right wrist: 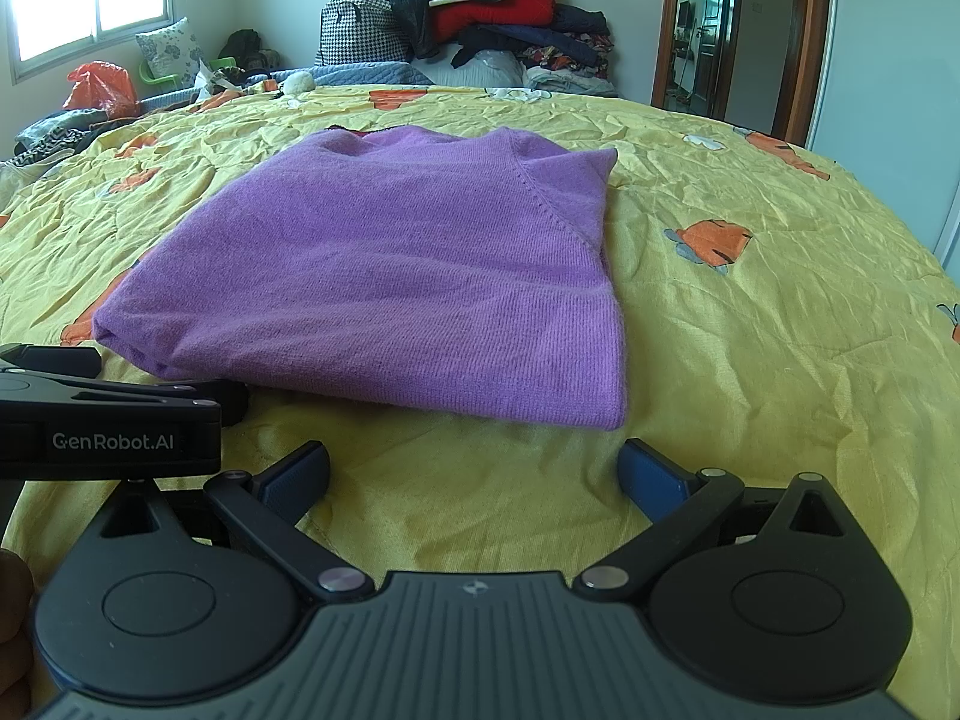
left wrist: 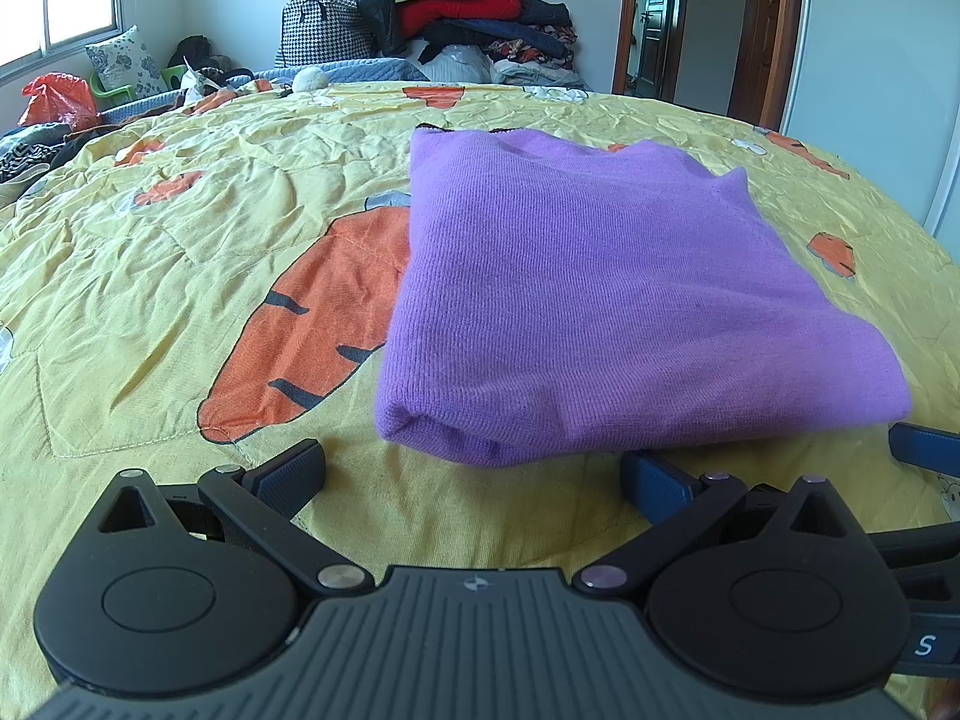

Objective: Fold small clothes

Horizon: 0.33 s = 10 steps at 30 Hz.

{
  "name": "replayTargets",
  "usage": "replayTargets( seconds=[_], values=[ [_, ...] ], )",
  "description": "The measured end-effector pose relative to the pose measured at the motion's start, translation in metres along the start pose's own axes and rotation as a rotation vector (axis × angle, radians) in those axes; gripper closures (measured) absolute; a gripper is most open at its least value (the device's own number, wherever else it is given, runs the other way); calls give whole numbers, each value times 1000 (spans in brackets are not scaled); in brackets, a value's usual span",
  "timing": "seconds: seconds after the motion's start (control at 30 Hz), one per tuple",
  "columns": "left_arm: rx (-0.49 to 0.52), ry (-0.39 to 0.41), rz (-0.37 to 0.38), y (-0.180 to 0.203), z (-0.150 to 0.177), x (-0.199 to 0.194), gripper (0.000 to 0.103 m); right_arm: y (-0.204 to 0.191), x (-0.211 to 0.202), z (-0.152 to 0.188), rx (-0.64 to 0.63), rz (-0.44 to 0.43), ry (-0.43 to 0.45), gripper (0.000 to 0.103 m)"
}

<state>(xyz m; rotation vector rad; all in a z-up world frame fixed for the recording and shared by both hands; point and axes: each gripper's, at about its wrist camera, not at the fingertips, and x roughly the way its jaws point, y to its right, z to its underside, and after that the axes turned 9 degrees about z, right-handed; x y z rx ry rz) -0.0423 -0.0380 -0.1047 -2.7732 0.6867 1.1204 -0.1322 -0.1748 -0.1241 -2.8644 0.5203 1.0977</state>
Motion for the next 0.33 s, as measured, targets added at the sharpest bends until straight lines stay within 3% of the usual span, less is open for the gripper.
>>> replayTargets(
  seconds=[0.33],
  values=[
    [-14,0,-15,-3,0,-2,0,1,0,0,0,0,0,0]
  ],
)
